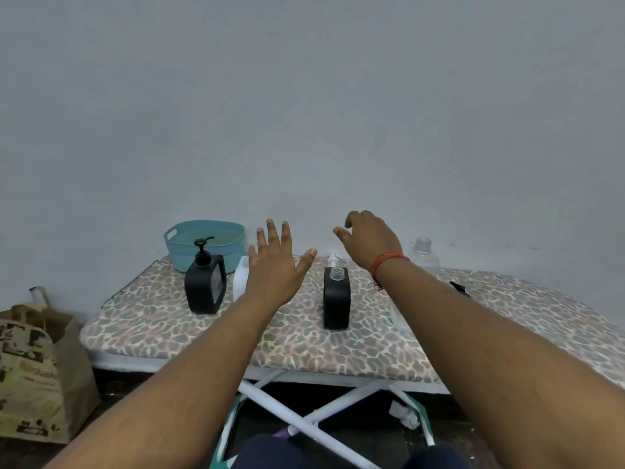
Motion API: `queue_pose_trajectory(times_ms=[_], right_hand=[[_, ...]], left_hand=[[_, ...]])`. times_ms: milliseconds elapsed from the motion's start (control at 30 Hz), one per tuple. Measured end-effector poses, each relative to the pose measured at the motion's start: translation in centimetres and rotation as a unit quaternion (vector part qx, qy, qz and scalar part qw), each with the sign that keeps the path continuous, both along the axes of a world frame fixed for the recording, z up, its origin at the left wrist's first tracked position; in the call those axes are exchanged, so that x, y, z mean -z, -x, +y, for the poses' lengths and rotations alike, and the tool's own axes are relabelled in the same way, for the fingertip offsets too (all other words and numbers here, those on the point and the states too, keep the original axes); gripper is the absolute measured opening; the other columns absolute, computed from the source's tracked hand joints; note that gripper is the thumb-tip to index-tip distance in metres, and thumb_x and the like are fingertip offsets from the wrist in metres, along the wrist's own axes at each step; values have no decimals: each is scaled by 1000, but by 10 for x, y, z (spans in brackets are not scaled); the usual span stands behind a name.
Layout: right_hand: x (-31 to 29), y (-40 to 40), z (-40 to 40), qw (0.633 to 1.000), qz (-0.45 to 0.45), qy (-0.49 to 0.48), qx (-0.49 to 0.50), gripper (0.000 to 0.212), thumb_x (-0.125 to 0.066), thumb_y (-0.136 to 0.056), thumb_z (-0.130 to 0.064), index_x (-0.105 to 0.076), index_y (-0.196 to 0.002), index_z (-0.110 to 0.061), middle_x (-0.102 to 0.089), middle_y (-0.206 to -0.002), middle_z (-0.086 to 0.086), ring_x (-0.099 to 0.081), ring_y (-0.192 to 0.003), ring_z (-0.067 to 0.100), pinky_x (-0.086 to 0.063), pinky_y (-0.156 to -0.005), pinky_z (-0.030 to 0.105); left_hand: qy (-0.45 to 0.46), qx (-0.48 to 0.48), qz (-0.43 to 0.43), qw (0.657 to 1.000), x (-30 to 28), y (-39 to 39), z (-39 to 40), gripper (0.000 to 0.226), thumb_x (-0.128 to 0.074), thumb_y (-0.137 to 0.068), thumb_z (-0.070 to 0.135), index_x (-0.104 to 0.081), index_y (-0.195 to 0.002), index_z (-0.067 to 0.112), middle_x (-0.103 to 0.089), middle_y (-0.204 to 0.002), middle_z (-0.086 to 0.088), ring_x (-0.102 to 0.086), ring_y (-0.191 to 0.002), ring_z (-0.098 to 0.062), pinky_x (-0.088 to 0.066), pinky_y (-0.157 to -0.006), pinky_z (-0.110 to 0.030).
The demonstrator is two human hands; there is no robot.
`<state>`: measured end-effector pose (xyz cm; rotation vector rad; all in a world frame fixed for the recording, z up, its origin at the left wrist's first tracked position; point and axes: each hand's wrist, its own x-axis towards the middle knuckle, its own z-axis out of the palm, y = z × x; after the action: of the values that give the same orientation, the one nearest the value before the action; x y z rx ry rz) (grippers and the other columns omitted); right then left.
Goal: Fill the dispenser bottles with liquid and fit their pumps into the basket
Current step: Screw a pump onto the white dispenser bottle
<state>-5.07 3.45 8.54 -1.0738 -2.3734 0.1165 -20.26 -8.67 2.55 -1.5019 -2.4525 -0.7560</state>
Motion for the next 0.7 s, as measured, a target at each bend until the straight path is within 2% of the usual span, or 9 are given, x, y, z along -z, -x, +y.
queue_pose_trajectory(times_ms=[167, 333, 500, 600, 700], right_hand=[[19, 8, 57, 994, 7, 108, 19, 29, -51, -101, -39, -63, -111, -15, -65, -113, 9, -59, -102, 27, -48, -84, 36], [52, 35, 103, 979, -29, 203, 3, 29, -52, -101, -31, -65, -122, -16, -64, -129, 8, -58, -116, 27, -45, -94, 33], [89, 76, 139, 969, -70, 238, -2, 40, -53, -101, -37, -61, -128, -9, -61, -132, 13, -57, -120, 30, -45, -97, 35], [102, 94, 156, 963, -97, 253, 13, 40, -52, -100, -42, -61, -109, -4, -65, -110, 11, -59, -99, 28, -44, -79, 32], [113, 109, 169, 955, -105, 274, 29, 38, -53, -97, -44, -55, -85, -8, -58, -84, 5, -56, -78, 23, -42, -68, 31]], left_hand=[[8, 27, -58, 998, 16, 10, 47, 97, -10, -85, 78, 4, -160, 18, 12, -167, -12, 8, -154, -32, -3, -123, -52], [14, 39, -146, 988, 43, 23, 95, 96, -12, -86, 78, 4, -160, 21, 13, -167, -10, 10, -154, -31, -2, -124, -52], [34, 46, -184, 981, 72, 35, 133, 86, -17, -94, 72, 5, -160, 22, 14, -167, -7, 12, -154, -29, -2, -124, -52], [47, 55, -196, 978, 86, 38, 145, 82, -20, -98, 67, 6, -160, 21, 15, -167, -7, 12, -154, -29, -1, -124, -51], [50, 60, -212, 974, 94, 42, 154, 81, -20, -98, 66, 6, -160, 21, 15, -167, -7, 13, -154, -29, 0, -124, -51]])
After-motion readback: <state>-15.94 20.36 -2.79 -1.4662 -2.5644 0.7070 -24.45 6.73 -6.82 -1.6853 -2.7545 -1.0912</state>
